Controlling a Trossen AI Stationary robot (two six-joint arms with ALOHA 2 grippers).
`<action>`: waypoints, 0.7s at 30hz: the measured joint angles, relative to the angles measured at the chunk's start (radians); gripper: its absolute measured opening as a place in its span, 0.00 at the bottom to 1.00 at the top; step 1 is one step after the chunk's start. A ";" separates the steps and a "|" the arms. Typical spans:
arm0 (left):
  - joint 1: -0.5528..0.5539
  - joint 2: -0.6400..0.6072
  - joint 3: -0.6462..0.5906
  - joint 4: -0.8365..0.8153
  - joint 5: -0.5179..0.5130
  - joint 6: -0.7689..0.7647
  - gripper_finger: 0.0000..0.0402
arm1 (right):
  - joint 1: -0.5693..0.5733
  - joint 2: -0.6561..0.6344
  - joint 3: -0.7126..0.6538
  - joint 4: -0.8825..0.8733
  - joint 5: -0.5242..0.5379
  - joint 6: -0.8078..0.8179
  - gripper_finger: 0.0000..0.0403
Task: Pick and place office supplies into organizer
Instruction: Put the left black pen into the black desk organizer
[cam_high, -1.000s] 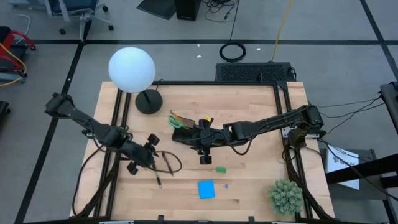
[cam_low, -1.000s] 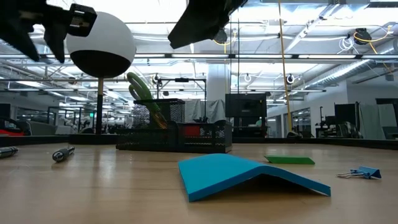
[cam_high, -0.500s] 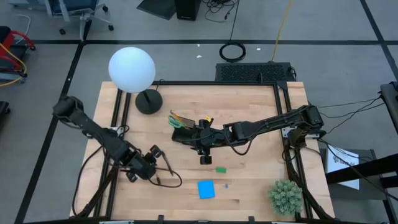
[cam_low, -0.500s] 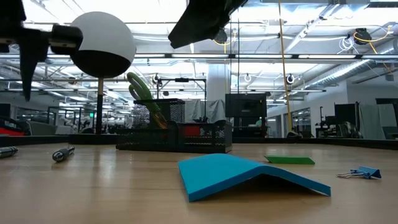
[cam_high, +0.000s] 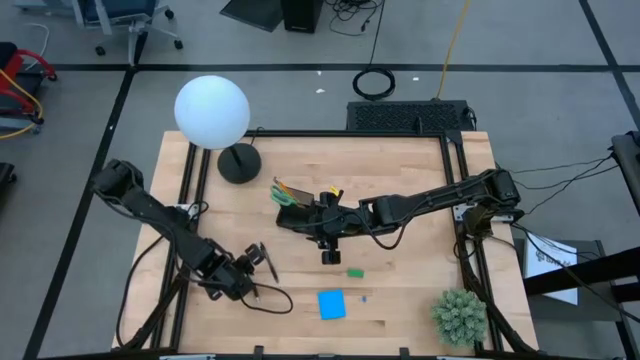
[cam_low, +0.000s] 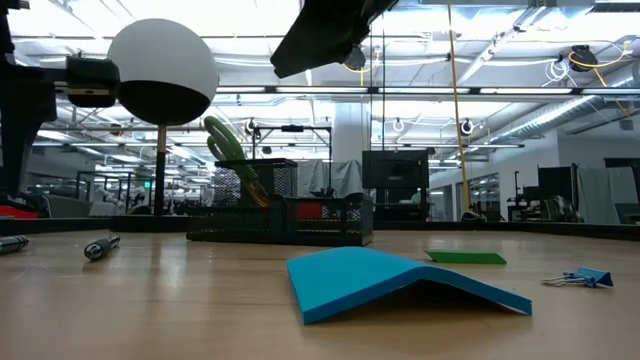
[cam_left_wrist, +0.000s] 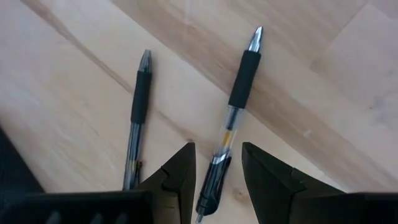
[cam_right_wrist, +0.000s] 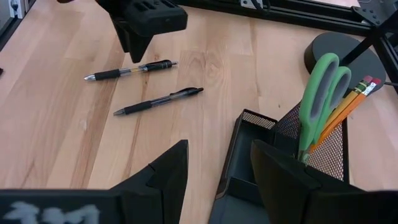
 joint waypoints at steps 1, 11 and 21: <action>-0.002 0.000 0.000 0.003 0.000 0.000 0.32 | 0.000 0.000 0.000 0.000 0.000 0.000 0.41; -0.004 0.000 0.000 0.038 -0.015 0.000 0.46 | 0.000 0.000 0.000 0.000 0.000 0.003 0.41; -0.004 0.005 0.000 0.079 -0.001 -0.025 0.61 | 0.000 0.000 0.000 0.000 0.000 0.003 0.41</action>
